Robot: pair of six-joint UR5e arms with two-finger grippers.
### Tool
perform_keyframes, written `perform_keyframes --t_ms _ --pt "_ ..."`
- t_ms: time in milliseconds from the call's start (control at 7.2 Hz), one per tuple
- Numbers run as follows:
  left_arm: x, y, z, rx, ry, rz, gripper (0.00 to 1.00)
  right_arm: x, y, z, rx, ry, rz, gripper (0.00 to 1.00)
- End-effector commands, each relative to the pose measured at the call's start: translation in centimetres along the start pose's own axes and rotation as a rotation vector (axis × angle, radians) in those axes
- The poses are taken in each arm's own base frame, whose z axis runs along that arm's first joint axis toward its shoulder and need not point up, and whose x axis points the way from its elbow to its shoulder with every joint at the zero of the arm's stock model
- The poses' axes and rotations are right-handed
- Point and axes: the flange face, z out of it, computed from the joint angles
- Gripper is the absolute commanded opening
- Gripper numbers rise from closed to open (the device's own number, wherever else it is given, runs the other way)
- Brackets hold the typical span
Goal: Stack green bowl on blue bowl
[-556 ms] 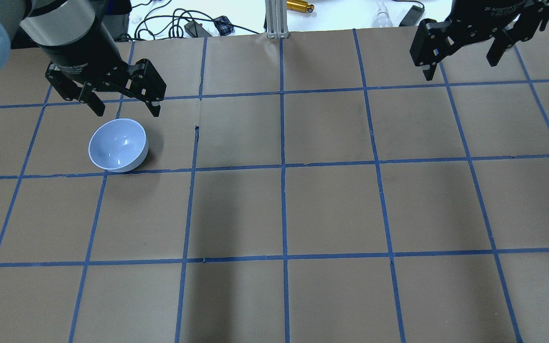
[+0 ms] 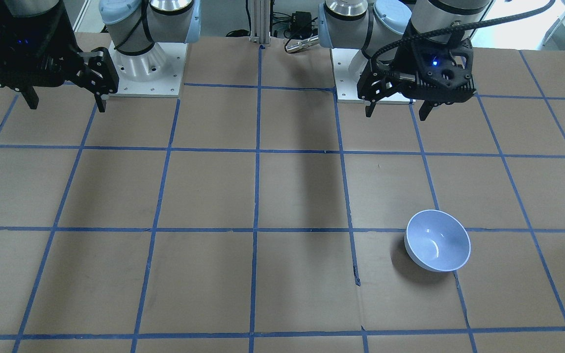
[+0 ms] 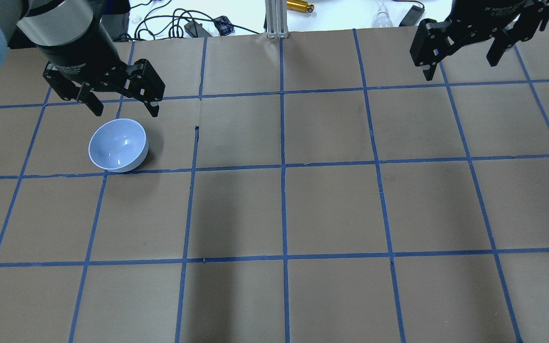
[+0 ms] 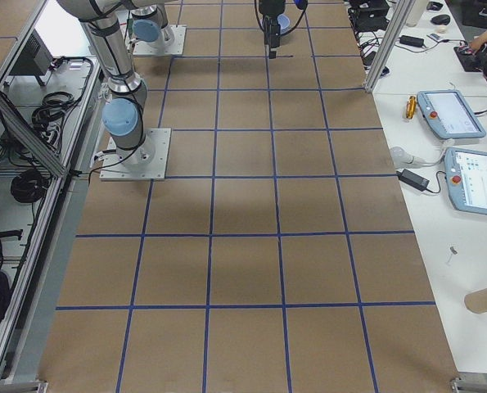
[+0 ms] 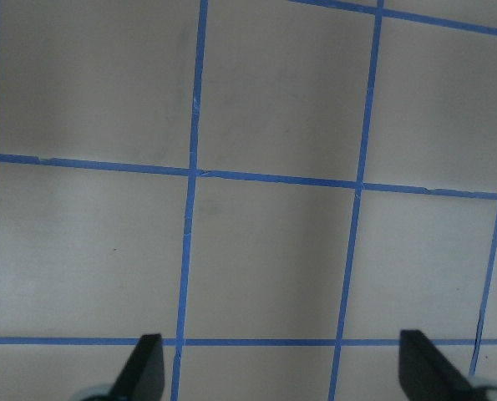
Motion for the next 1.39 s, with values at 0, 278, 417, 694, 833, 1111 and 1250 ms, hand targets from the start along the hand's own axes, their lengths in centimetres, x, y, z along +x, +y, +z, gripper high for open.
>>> perform_keyframes --t_ms 0,278,417,694,833,1111,1250 --pt "-0.3 0.0 -0.1 0.001 -0.003 0.001 1.0 0.0 0.0 0.0 0.0 0.0 0.0 1.0" --pt "0.0 -0.1 0.7 -0.014 0.003 0.026 1.0 0.0 0.0 0.0 0.0 0.0 0.0 1.0" --pt "0.0 0.0 0.4 -0.008 0.001 0.027 1.0 0.0 0.0 0.0 0.0 0.0 0.0 1.0" --pt "-0.4 -0.1 0.5 -0.011 -0.002 0.023 1.0 0.0 0.0 0.0 0.0 0.0 0.0 1.0" --pt "-1.3 -0.3 0.7 -0.013 -0.005 0.026 1.0 0.0 0.0 0.0 0.0 0.0 0.0 1.0" --pt "-6.7 -1.6 1.8 -0.036 -0.001 0.203 1.0 0.0 0.0 0.0 0.0 0.0 0.0 1.0" --pt "-12.5 -2.0 3.3 -0.06 0.021 0.2 1.0 0.0 0.0 0.0 0.0 0.0 0.0 1.0"
